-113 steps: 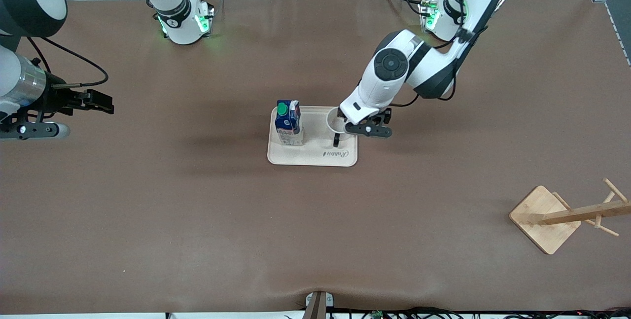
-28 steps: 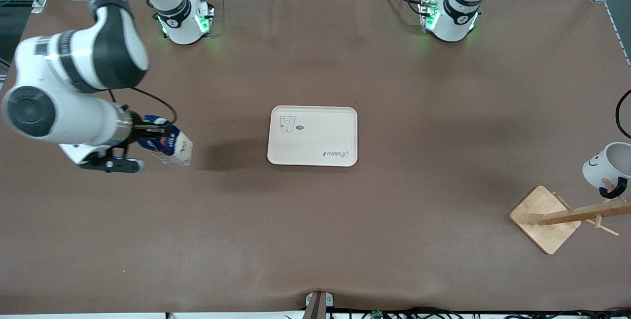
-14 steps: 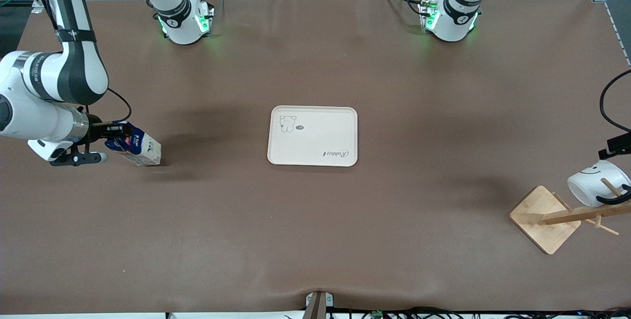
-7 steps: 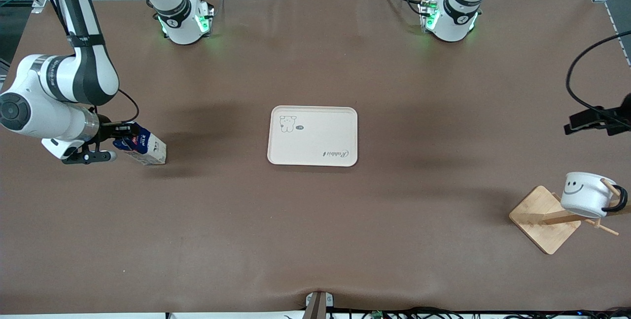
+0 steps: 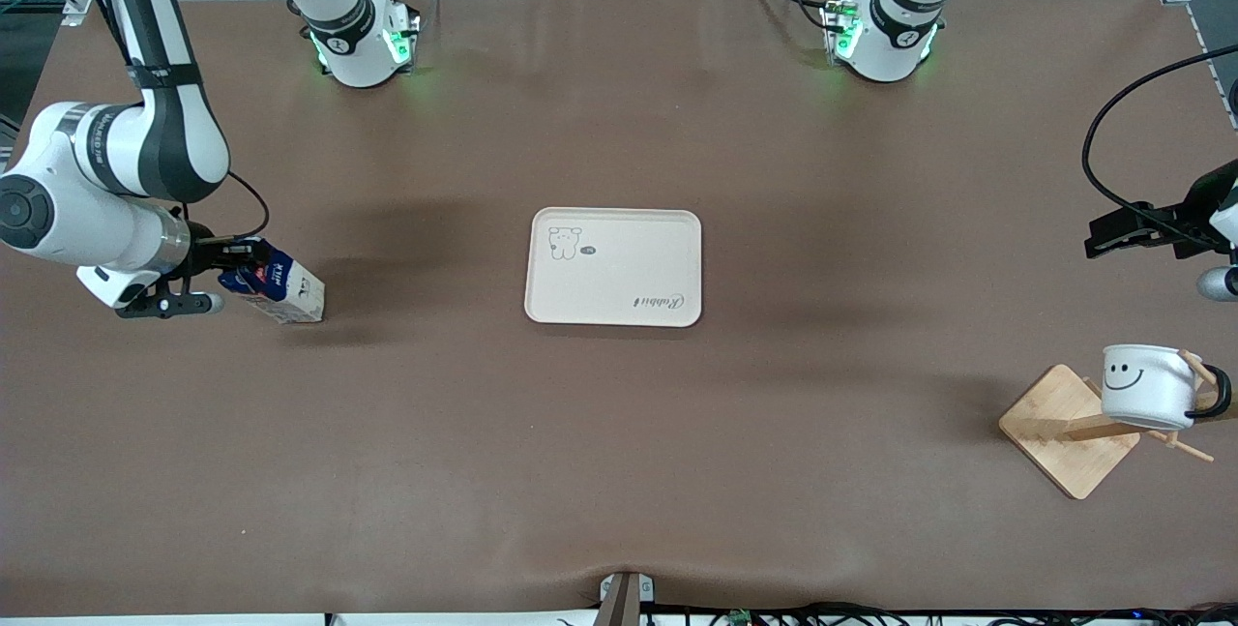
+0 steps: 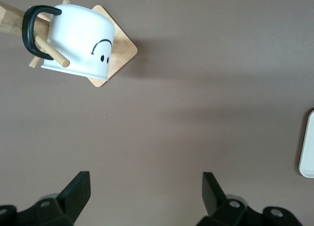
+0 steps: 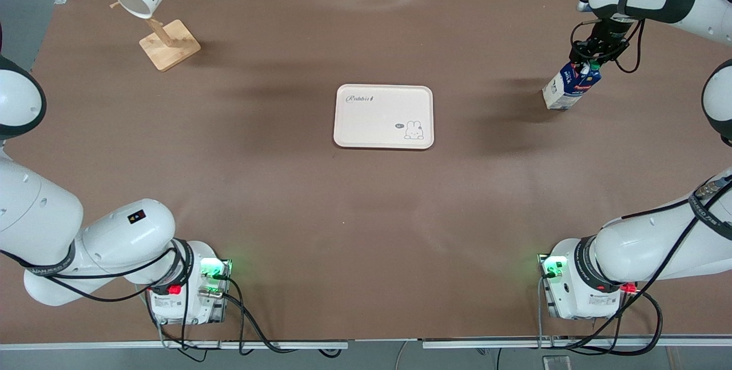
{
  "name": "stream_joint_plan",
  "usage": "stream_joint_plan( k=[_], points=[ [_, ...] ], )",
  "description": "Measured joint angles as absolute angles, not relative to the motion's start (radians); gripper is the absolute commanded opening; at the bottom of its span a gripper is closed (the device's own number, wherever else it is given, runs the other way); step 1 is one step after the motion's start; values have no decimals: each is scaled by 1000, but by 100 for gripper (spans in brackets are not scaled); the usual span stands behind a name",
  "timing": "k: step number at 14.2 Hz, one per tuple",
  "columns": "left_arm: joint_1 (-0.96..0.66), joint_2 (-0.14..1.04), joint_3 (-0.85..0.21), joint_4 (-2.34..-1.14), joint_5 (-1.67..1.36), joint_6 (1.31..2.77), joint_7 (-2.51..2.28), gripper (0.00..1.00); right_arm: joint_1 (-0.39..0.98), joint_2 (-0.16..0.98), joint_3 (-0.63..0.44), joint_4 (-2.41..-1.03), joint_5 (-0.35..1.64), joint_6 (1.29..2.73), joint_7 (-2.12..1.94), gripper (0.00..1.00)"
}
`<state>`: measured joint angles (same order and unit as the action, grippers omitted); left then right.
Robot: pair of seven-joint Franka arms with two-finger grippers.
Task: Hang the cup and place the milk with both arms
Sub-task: 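Hang the mug handle on the stand peg while the right gripper lowers milk, then release the mug and milk carton and raise both grippers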
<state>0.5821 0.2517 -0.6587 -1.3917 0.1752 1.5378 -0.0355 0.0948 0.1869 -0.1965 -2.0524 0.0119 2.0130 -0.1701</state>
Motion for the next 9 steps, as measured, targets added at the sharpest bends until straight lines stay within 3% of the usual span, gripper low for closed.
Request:
stream_joint_plan(
  k=[4, 9],
  points=[
    [581, 251, -680, -1386, 175, 1514, -36, 100, 93, 188, -197, -2067, 11, 2013, -170, 98],
    [582, 228, -703, -1376, 175, 1489, -37, 100, 93, 188, -196, -2069, 11, 2008, -170, 100]
  ],
)
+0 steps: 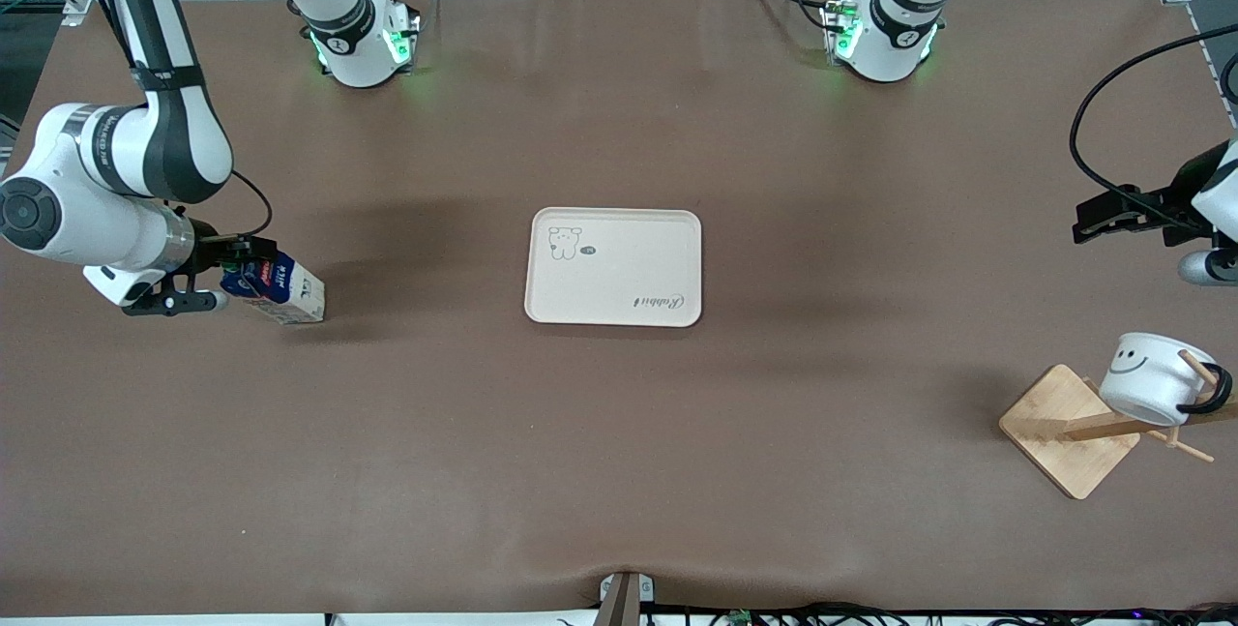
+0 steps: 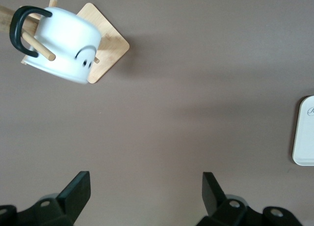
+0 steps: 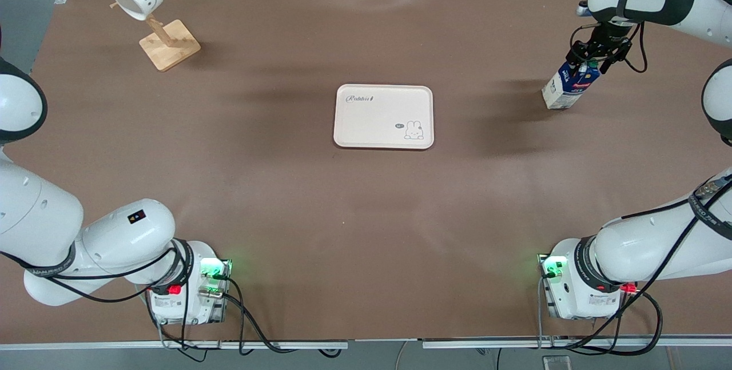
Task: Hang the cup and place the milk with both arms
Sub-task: 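Release the mug and milk carton and raise both grippers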
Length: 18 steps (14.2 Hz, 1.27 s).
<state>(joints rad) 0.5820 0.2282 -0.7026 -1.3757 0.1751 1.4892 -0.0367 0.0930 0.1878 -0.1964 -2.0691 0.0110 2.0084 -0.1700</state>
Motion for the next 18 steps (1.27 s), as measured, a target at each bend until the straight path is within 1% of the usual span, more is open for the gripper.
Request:
stream_joint_plan(
  k=[3, 5, 7, 9, 12, 15, 18],
  points=[
    [577, 197, -706, -1372, 175, 1488, -37, 100, 93, 187, -194, -2065, 11, 1990, -170, 100],
    [531, 164, -672, -1372, 175, 1477, -37, 100, 93, 186, -188, -2051, 12, 1960, -169, 100],
    [419, 134, -572, -1373, 169, 1446, -37, 100, 93, 183, -182, -2023, 16, 1920, -169, 100],
    [290, 110, -437, -1378, 139, 1433, -37, 100, 95, 181, -179, -1975, 19, 1863, -169, 100],
    [147, 73, -257, -1403, 84, 1429, -33, 100, 99, 180, -176, -1866, 22, 1776, -169, 100],
    [51, 43, -149, -1430, 78, 1429, -30, 100, 111, 177, -169, -1734, 39, 1744, -170, 100],
    [-19, 14, -76, -1461, 77, 1428, -30, 100, 124, 198, -167, -1490, 39, 1578, -169, 100]
  ],
)
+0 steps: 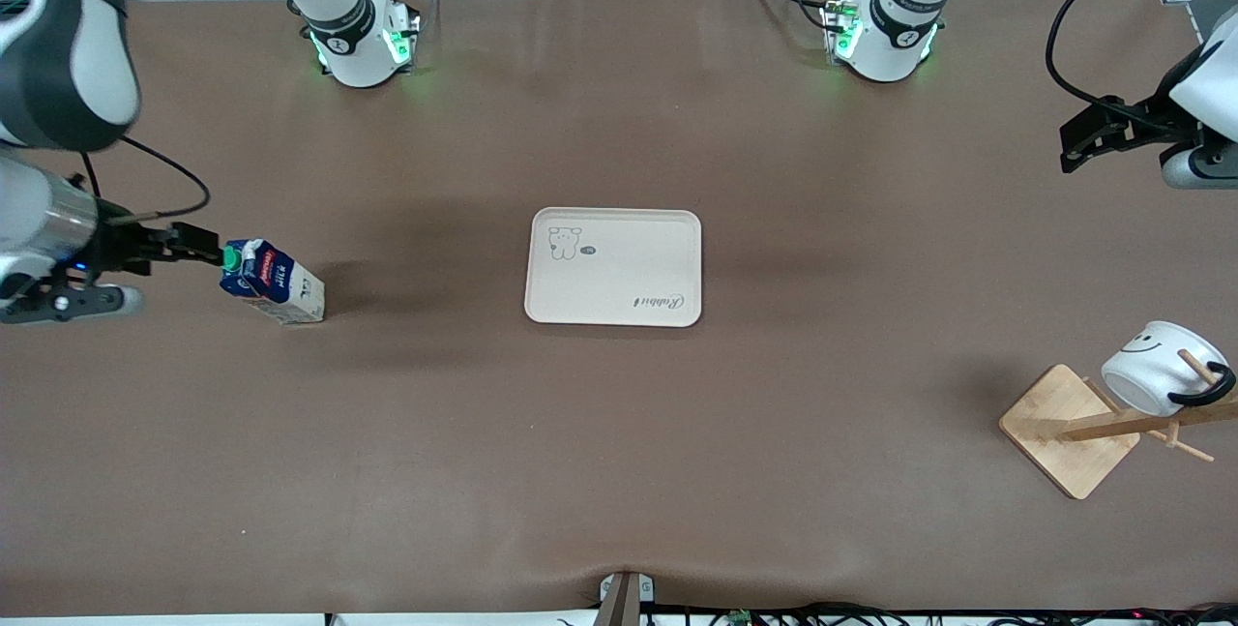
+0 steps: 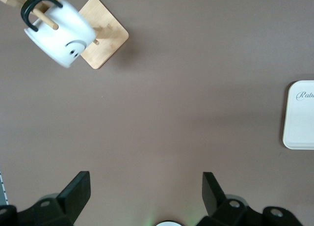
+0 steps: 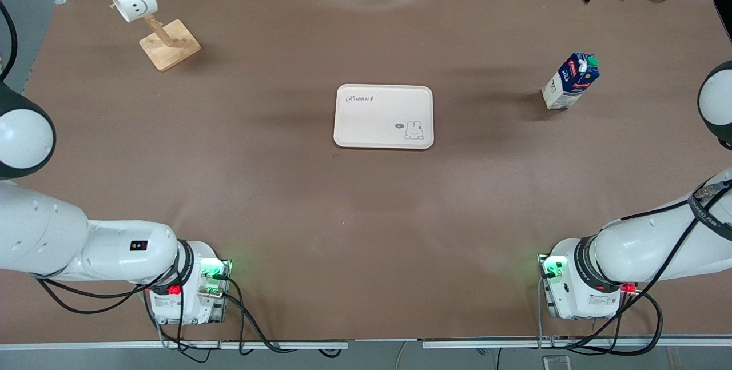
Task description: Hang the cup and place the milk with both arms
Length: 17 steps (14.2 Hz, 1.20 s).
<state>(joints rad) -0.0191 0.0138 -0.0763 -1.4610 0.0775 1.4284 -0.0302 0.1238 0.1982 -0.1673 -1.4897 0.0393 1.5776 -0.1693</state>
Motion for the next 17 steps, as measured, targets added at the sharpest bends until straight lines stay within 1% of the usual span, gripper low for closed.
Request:
stream_joint_plan(
  k=[2, 3, 5, 7, 9, 14, 17],
  points=[
    [-41, -6, -47, -1480, 77, 1428, -30, 100, 115, 228, -172, -1316, 39, 1531, -169, 100],
    [-42, -14, -44, -1487, 77, 1428, -30, 100, 110, 237, -175, -1253, 41, 1513, -169, 100],
    [-42, -27, -43, -1501, 77, 1428, -30, 100, 107, 236, -178, -1186, 44, 1425, -169, 100],
    [-42, -34, -41, -1510, 74, 1428, -30, 100, 109, 218, -176, -1171, 45, 1348, -169, 100],
    [-42, -38, -40, -1513, 56, 1428, -30, 100, 112, 173, -174, -1225, 45, 1349, -169, 100],
    [-49, -39, -40, -1520, 43, 1429, -30, 100, 110, 32, -180, -1490, 45, 1427, -152, 100],
    [-50, -39, -40, -1520, 38, 1431, -30, 100, 110, -25, -180, -1585, 45, 1451, -94, 100]
  ],
)
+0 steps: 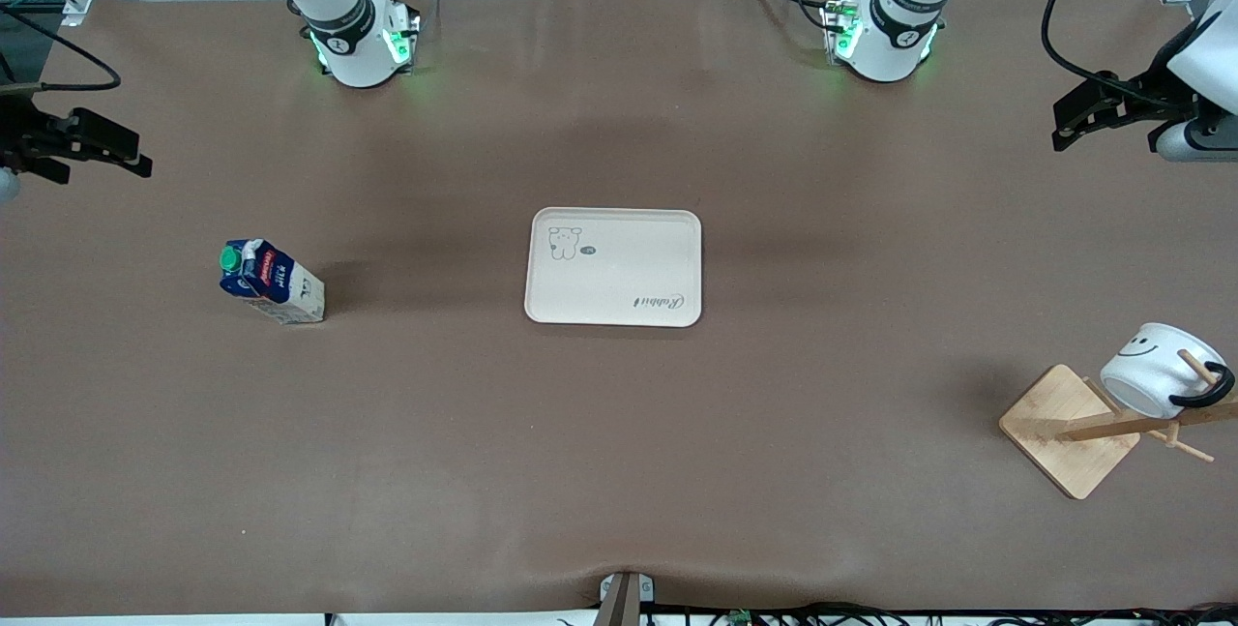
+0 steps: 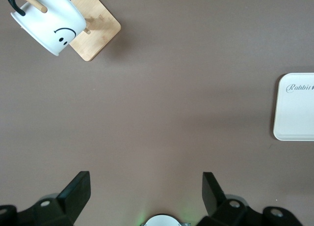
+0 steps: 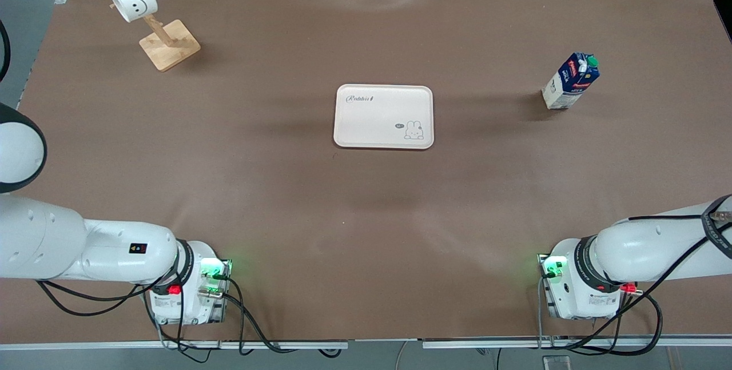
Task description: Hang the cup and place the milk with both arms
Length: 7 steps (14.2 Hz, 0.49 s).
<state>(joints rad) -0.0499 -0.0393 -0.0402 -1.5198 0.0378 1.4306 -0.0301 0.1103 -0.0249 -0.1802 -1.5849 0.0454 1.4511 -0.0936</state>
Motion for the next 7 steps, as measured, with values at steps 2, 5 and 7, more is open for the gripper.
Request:
stream_joint_plan(
  k=[2, 5, 7],
  points=[
    [-49, -39, -40, -1520, 37, 1432, -30, 100, 110, -35, -181, -1611, 45, 1466, -82, 100],
    [-45, -39, -36, -1521, 20, 1433, -30, 100, 109, -35, -179, -1622, 43, 1483, -80, 100],
    [-45, -39, -36, -1524, 17, 1433, -30, 100, 110, -35, -177, -1622, 19, 1490, -80, 100]
  ],
)
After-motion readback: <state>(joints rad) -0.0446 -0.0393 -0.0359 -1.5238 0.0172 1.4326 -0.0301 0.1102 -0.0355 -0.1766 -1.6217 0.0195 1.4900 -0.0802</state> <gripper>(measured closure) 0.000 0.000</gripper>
